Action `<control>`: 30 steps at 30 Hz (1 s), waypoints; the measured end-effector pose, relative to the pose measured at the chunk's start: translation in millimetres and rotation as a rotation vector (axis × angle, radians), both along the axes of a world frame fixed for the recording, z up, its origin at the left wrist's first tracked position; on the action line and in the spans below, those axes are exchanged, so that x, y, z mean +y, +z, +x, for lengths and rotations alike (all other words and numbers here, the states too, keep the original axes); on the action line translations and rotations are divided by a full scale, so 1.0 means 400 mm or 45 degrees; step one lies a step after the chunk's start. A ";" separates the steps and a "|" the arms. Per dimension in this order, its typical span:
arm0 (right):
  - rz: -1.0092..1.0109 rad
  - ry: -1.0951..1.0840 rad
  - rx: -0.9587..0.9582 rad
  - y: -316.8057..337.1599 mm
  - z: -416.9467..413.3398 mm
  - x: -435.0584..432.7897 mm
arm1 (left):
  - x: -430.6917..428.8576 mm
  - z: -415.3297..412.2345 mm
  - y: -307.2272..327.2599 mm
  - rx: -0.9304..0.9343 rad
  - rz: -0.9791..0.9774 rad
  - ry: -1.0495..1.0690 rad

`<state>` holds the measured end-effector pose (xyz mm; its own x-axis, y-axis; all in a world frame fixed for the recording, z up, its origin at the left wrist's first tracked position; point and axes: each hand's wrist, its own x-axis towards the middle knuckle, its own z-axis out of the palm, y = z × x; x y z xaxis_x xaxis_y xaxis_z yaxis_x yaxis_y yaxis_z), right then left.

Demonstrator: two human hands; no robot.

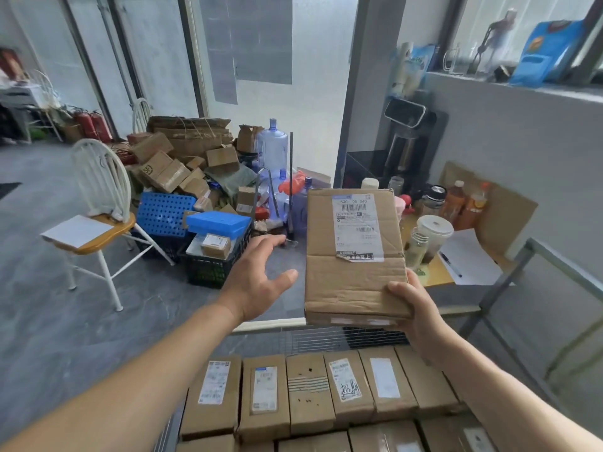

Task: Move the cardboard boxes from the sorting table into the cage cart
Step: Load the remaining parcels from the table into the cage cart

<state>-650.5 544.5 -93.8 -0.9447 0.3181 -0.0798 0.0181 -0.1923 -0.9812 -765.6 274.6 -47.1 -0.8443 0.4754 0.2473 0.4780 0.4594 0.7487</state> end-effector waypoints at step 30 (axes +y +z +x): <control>-0.317 0.410 -0.825 -0.877 0.142 -0.262 | -0.274 0.170 -0.869 -0.679 -0.934 0.150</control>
